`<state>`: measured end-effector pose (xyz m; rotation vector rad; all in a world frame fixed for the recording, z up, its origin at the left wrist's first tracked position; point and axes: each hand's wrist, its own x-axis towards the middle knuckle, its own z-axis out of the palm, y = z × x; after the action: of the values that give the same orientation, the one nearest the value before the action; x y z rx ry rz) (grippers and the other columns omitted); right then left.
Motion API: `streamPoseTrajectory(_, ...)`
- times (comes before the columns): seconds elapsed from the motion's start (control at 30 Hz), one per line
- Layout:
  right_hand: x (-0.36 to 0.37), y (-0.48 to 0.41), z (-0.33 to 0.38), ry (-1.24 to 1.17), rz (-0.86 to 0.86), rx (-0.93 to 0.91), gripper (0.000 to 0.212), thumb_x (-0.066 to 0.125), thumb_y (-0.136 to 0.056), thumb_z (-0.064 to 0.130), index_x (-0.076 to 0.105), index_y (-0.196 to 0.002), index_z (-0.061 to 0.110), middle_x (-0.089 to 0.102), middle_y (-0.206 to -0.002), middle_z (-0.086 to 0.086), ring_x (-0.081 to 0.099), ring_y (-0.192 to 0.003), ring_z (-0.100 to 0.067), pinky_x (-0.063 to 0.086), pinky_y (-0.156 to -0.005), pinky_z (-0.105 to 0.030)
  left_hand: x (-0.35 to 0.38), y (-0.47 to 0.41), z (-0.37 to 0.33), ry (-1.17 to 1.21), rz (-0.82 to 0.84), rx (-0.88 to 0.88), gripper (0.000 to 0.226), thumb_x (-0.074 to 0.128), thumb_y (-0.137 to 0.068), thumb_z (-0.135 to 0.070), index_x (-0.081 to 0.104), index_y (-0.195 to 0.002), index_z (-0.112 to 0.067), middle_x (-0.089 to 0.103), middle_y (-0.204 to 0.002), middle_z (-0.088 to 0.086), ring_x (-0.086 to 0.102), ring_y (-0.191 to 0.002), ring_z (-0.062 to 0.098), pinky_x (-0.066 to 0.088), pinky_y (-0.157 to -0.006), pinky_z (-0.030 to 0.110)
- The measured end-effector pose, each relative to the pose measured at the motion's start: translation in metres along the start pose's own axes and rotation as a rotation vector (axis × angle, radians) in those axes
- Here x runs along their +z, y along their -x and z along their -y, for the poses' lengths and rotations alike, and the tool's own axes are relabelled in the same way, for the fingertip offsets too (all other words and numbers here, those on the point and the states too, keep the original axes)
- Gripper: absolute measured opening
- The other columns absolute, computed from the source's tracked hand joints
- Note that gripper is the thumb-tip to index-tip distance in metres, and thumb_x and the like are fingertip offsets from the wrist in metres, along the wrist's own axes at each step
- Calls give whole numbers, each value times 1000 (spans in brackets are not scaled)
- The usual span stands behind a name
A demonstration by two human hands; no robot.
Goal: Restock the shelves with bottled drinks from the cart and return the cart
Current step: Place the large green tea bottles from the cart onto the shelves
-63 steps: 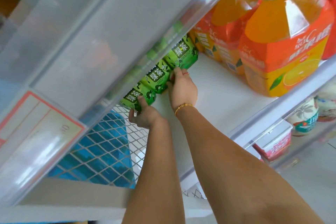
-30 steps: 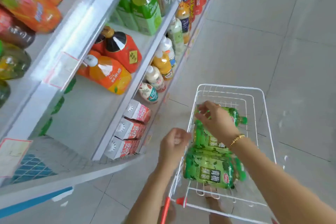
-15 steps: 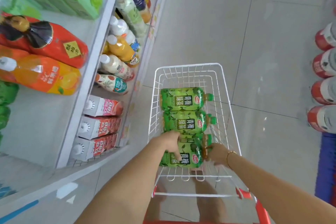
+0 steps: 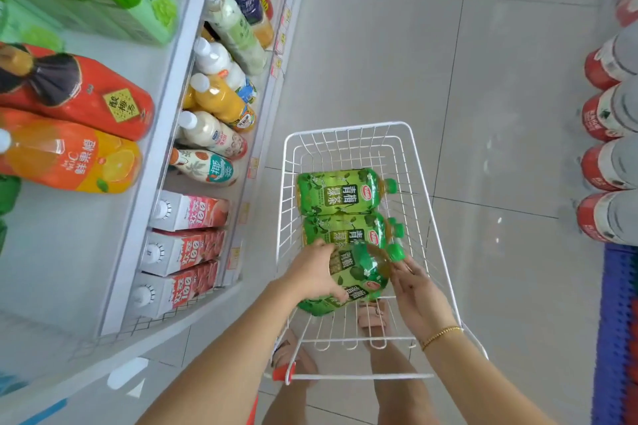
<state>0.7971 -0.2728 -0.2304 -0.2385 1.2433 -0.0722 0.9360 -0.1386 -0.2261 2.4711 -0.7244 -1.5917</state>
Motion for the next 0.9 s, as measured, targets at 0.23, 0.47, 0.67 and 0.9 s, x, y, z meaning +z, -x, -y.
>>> streamPoseTrajectory(0.23,57,-33,26,538,-114,-291,37,61,-88,9,56,-125,8,64,-116,-4,61,-94,-11,52,-75,-20,-51,45,2,463,-440,3,79,81,-42,-59,53,-111,-34,53,-107,-7,57,-98,10,50,-84,27)
streamPoseTrajectory(0.47,87,-80,32,718,-85,-113,47,73,-77,26,59,-121,20,64,-103,-6,55,-77,-15,46,-62,-26,-116,69,9,688,-657,43,53,90,-55,-26,56,-94,-35,66,-91,-15,62,-80,-4,44,-64,14)
streamPoseTrajectory(0.67,94,-89,29,592,-6,-171,78,79,-69,11,40,-135,26,63,-117,7,55,-108,-19,36,-101,-46,-128,50,26,901,-630,-37,37,82,-67,-21,56,-89,-35,65,-87,-17,57,-81,-4,40,-62,17)
streamPoseTrajectory(0.9,123,-104,44,600,110,-93,103,88,-49,36,38,-139,25,48,-138,-3,45,-126,-26,30,-110,-49,-106,37,44,1232,-483,-101,68,86,-51,-35,59,-112,-23,71,-105,-3,65,-100,15,49,-90,38)
